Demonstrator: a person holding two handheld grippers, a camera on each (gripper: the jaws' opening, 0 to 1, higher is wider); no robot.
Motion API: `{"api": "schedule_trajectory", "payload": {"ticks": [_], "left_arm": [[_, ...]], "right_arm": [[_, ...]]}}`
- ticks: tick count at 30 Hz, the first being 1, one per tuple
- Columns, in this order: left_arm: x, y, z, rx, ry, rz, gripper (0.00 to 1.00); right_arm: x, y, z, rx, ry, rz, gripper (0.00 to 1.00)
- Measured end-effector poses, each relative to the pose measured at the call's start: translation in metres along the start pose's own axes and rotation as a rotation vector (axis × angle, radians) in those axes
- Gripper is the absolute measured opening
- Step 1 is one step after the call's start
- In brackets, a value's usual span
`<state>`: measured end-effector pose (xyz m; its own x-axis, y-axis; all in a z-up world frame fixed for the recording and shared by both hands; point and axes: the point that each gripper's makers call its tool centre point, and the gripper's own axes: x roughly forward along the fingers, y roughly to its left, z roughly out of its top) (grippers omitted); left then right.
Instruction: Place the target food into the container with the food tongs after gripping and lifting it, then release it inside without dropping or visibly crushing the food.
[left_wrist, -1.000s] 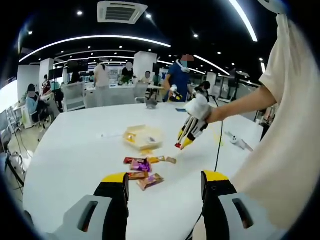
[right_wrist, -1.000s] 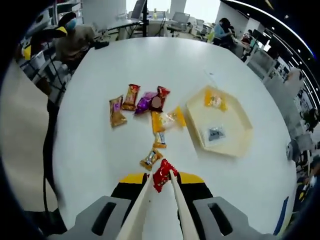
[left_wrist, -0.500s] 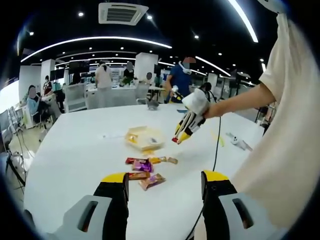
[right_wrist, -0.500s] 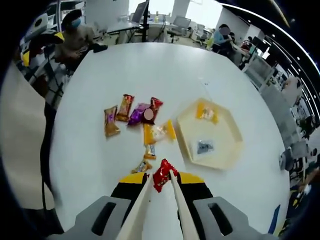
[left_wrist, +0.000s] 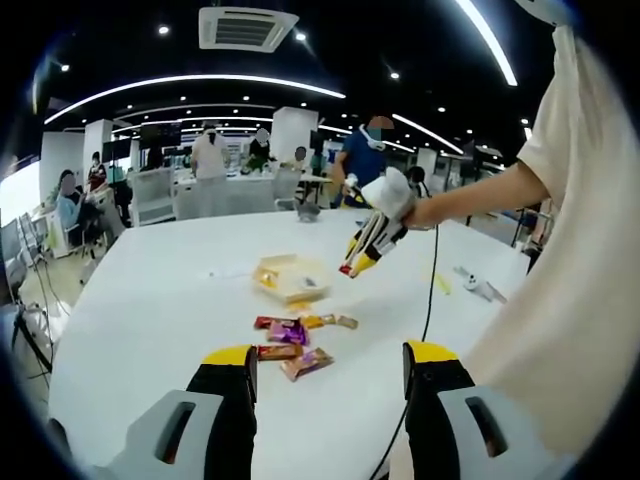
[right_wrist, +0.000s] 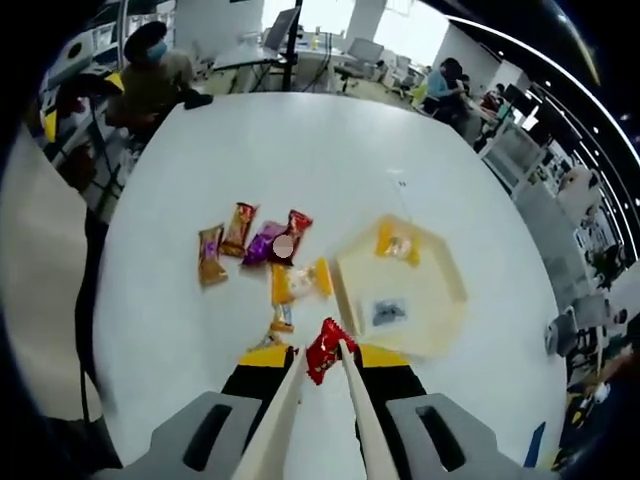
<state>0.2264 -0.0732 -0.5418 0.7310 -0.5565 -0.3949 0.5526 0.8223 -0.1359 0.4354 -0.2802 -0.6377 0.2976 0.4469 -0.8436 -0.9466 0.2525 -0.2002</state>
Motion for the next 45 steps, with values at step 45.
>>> {"api": "schedule_trajectory", "payload": {"ticks": [45], "left_arm": [[-0.004,0.013,-0.006,-0.033,-0.004,0.038,0.59]], "right_arm": [[-0.003,-0.063,0.056,-0.087,-0.034,-0.07,0.23]]}}
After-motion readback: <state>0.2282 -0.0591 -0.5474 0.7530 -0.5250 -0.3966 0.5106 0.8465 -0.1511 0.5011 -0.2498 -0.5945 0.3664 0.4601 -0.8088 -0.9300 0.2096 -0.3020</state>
